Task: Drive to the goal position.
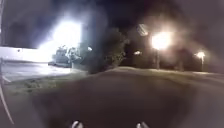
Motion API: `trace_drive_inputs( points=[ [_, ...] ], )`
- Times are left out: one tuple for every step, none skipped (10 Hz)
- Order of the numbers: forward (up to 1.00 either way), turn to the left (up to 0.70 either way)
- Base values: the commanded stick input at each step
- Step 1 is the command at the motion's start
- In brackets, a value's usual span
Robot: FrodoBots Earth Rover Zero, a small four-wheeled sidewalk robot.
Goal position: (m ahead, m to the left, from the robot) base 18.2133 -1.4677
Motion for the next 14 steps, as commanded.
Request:
trace_drive_inputs(
  points=[
    [0.5, -0.09],
    [0.5, -0.09],
    [0.5, -0.07],
    [0.5, -0.04],
    [0.5, -0.01],
    [0.5, 0.0],
    [0.5, 0.0],
    [0.5, 0.0],
    [0.5, 0.0],
    [0.5, 0.0],
    [0.5, 0.0],
    [0.5, 0.0],
    [0.5, 0.0],
    [0.5, 0.0]
  ],
)
